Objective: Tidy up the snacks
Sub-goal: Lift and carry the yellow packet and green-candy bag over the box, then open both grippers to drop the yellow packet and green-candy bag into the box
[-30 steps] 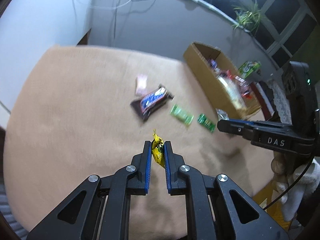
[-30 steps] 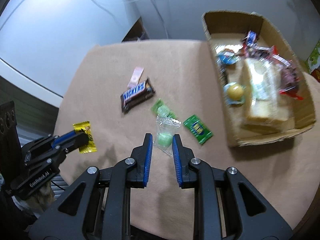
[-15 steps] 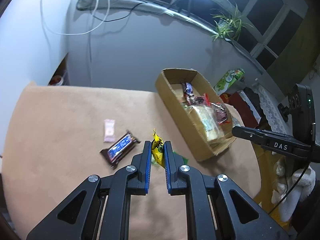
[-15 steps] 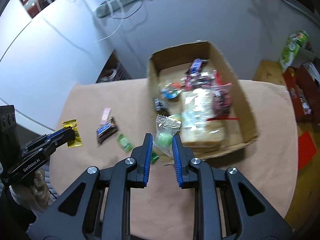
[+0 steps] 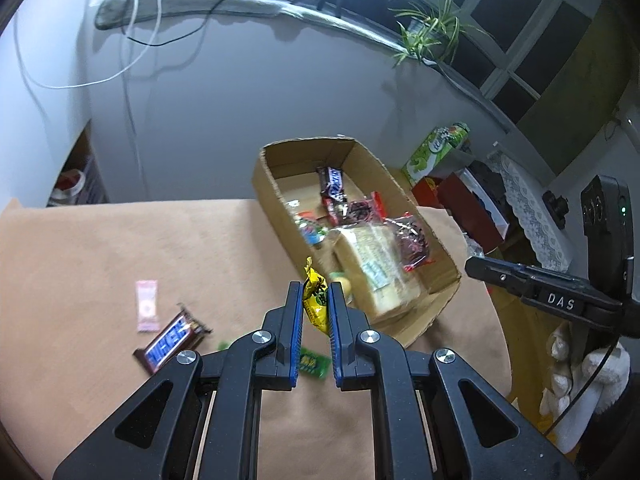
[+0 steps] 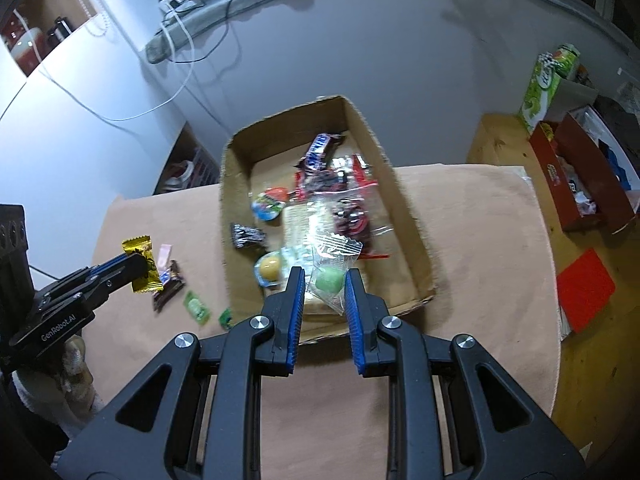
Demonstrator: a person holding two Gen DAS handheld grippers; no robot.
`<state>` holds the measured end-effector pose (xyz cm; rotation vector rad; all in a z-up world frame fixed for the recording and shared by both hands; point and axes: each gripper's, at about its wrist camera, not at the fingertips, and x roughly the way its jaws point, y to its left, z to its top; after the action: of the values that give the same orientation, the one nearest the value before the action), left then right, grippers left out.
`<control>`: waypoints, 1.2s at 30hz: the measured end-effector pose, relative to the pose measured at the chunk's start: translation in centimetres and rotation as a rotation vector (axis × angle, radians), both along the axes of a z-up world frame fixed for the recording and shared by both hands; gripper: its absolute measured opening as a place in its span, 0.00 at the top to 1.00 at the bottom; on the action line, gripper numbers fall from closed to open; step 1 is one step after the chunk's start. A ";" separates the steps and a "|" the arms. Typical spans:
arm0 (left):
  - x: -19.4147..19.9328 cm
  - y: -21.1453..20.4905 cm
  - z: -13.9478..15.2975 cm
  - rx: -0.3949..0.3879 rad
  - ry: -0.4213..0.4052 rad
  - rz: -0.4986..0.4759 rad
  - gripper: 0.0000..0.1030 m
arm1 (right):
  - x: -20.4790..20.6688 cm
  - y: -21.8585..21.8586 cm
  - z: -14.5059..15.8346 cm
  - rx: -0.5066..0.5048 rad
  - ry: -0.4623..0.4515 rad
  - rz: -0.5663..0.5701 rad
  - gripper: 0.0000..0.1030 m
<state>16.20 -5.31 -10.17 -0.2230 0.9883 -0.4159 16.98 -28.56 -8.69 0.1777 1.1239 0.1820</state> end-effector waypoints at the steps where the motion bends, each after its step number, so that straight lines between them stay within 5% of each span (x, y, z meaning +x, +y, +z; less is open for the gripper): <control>1: 0.2 -0.5 0.0 0.004 0.000 -0.007 0.90 | 0.2 -0.2 -0.2 -0.002 0.004 -0.006 0.80; 29: 3.9 -7.9 -1.7 0.090 0.018 -0.149 0.89 | 3.0 -2.0 -3.3 -0.049 0.055 -0.029 0.79; 36: 4.1 -7.9 -1.7 0.101 0.023 -0.140 0.69 | 2.9 -2.1 -3.0 -0.059 0.038 -0.032 0.54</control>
<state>20.27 -13.21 -11.92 -0.0680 1.0476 -0.4902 19.92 -30.62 -11.71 0.1469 1.1625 0.1171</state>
